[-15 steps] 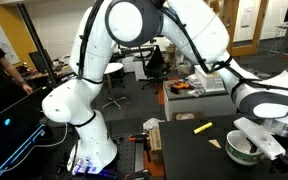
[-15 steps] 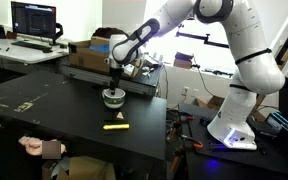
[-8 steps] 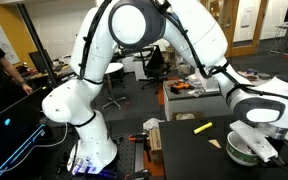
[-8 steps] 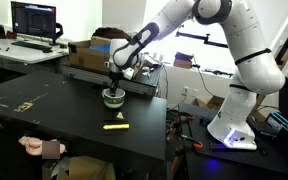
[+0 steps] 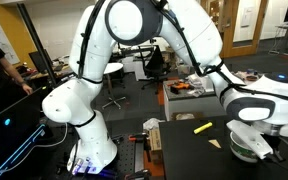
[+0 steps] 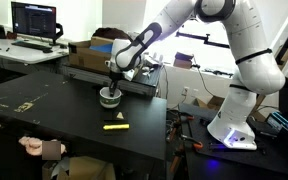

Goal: Move the green mug to the right

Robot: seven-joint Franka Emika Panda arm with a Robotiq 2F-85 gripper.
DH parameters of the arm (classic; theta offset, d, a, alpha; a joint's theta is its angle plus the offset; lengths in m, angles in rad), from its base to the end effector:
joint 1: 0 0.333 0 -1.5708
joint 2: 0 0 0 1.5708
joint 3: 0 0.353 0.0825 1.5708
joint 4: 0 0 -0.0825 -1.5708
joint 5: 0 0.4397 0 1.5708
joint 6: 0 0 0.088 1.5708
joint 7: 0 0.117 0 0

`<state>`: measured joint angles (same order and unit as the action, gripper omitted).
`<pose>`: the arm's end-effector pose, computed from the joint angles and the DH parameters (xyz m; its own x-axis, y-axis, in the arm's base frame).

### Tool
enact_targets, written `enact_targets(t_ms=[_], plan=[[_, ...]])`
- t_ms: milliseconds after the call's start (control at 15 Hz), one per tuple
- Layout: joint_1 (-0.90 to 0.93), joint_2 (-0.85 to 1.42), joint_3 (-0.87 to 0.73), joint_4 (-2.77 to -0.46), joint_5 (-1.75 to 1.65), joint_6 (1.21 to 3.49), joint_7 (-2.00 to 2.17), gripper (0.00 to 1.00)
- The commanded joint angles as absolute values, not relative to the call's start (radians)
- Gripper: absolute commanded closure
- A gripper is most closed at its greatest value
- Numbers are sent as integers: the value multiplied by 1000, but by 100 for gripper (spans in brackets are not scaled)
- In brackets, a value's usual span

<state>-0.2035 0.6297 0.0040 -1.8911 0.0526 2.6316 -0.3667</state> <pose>0.6837 -0.1394 0.1535 0.9860 0.1212 0.1143 0.1210 -0.9926 0.0086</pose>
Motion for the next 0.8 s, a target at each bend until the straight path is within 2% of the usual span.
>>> enact_targets(t_ms=[0, 733], plan=[[-211, 585, 13, -1958, 44, 2682, -347, 97], [-316, 567, 85, -1990, 183, 2659, -369, 97]])
